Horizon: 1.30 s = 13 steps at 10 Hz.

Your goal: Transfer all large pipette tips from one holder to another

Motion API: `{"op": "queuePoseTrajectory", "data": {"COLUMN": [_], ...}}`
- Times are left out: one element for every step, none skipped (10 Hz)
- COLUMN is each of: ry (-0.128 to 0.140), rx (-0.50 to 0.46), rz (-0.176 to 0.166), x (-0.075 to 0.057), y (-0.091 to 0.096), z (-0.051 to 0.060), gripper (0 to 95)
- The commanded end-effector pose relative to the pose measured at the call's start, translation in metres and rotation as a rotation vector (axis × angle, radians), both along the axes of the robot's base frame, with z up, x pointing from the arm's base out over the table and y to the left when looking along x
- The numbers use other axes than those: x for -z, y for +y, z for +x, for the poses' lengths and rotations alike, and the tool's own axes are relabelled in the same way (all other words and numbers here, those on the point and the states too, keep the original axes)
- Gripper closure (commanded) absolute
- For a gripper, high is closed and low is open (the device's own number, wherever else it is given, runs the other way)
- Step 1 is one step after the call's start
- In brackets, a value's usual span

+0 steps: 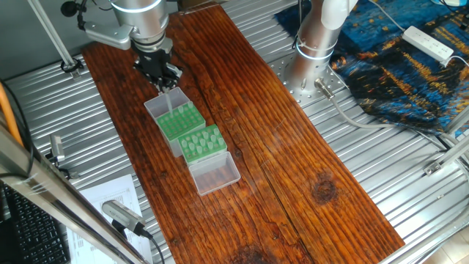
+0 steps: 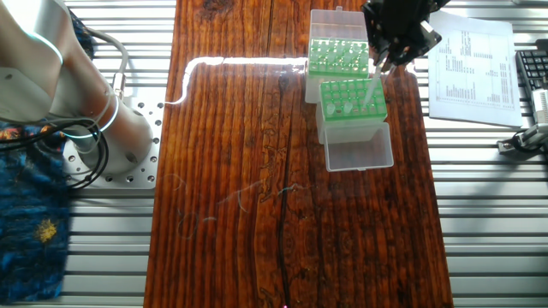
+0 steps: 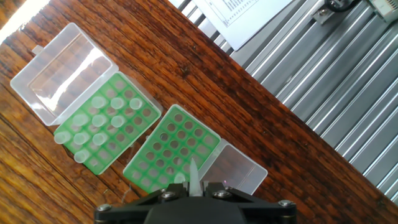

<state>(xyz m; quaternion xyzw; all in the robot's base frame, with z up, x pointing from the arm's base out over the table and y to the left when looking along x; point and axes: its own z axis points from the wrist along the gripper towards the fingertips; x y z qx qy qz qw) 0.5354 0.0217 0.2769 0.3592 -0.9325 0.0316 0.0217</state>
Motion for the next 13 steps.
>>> {"op": "queuePoseTrajectory", "data": {"ry": [-0.001, -0.001, -0.001, -0.003, -0.004, -0.004, -0.004, -0.004, -0.009, -0.011, -0.011, -0.011, -0.011], "rx": [0.001, 0.003, 0.003, 0.001, 0.001, -0.001, -0.002, -0.004, -0.012, -0.015, -0.015, -0.015, -0.015], "rz": [-0.002, -0.002, -0.002, 0.000, 0.000, 0.000, -0.001, -0.001, -0.001, -0.001, -0.001, -0.001, -0.001], "x": [0.0014, 0.0034, 0.0044, 0.0069, 0.0074, 0.0075, 0.0076, 0.0076, 0.0076, 0.0076, 0.0076, 0.0076, 0.0076], "y": [0.0003, 0.0001, 0.0000, -0.0005, -0.0008, -0.0008, -0.0008, -0.0008, -0.0008, -0.0008, -0.0008, -0.0008, -0.0008], "z": [0.0000, -0.0005, -0.0007, -0.0010, -0.0016, -0.0017, -0.0018, -0.0018, -0.0018, -0.0018, -0.0018, -0.0018, -0.0018], "gripper": [95.0, 95.0, 95.0, 95.0, 95.0, 95.0, 76.0, 76.0, 76.0, 76.0, 76.0, 76.0, 76.0]}}
